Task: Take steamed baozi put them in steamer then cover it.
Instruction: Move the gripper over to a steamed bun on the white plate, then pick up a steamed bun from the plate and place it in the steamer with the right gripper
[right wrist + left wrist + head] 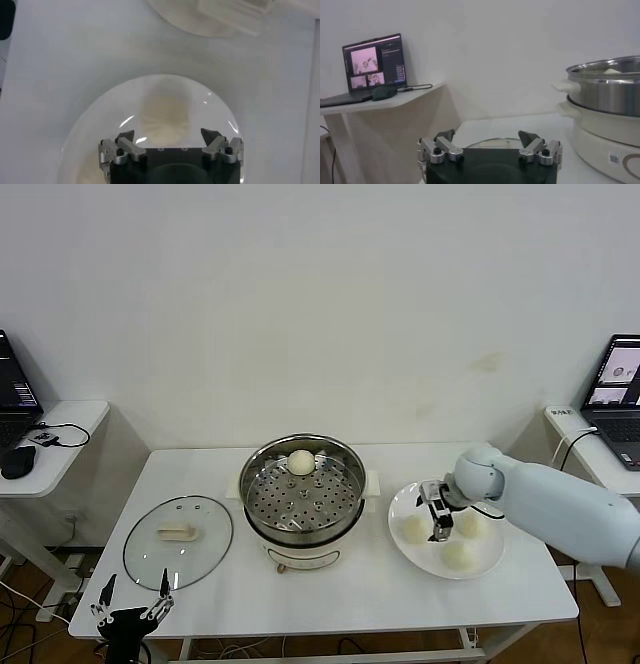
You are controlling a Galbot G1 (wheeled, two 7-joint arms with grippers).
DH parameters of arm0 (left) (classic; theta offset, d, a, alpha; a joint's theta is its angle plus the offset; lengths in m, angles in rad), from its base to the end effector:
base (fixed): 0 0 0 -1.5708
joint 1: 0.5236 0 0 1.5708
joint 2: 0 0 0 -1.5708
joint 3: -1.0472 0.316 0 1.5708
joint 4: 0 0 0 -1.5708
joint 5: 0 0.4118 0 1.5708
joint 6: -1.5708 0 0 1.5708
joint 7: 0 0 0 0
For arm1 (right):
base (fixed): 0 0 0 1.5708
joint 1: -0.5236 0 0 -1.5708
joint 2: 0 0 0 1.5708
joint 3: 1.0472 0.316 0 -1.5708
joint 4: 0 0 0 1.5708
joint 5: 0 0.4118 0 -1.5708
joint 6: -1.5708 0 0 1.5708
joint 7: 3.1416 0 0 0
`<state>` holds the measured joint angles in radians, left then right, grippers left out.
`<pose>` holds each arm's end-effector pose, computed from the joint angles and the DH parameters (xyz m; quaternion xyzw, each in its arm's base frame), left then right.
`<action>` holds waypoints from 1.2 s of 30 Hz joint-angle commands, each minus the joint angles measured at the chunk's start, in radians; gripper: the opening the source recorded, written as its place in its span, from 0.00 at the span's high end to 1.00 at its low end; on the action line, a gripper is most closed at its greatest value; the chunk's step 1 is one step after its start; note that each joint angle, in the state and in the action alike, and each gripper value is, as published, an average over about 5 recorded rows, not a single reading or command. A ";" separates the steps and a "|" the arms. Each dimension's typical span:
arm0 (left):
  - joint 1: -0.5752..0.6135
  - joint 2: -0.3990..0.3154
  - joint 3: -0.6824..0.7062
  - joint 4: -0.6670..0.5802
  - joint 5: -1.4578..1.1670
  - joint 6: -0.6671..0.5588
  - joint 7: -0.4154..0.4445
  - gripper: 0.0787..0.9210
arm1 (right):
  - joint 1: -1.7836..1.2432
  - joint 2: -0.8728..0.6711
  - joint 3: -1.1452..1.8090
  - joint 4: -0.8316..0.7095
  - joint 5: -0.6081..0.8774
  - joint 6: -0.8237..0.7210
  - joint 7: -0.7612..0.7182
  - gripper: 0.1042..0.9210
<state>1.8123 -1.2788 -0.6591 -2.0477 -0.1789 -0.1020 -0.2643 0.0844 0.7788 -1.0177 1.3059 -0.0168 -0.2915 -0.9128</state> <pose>0.1871 0.0839 -0.3285 0.1096 -0.9881 -0.0784 0.0739 0.5303 -0.0226 -0.2362 0.5079 -0.5373 0.5721 0.3550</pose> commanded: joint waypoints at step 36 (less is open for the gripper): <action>0.007 -0.002 0.010 -0.028 0.003 0.009 -0.004 0.12 | 0.391 -0.078 -0.099 0.126 0.170 -0.047 -0.049 0.37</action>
<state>1.8183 -1.2807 -0.6537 -2.0691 -0.1772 -0.0940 -0.2688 0.2227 0.7449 -1.0294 1.3524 0.0352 -0.3143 -0.9513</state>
